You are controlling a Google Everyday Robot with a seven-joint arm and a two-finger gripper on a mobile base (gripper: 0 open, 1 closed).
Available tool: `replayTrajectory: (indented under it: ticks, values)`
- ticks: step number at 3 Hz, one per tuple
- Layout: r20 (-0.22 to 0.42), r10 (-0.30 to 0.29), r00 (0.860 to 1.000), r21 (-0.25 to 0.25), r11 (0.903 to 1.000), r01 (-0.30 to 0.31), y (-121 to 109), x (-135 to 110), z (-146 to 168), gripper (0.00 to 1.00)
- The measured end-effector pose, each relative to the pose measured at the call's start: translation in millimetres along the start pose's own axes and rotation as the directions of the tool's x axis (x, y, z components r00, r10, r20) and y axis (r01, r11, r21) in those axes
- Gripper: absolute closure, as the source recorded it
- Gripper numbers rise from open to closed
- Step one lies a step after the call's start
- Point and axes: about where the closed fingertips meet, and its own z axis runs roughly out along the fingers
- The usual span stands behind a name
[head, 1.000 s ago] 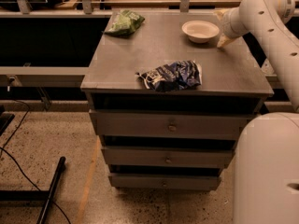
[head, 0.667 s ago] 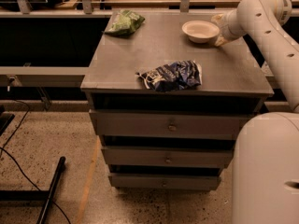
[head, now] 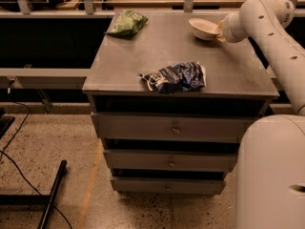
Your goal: Move paper bowl near blue chip bag
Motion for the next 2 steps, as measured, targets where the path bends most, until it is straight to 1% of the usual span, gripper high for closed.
replayTrajectory:
  ticks: [1, 2]
  values:
    - [0.022, -0.025, 0.999, 0.025, 0.9994, 0.024, -8, -9, -9, 1.00]
    - [0.073, -0.154, 0.985, 0.085, 0.9854, 0.148, -23, -37, -52, 0.95]
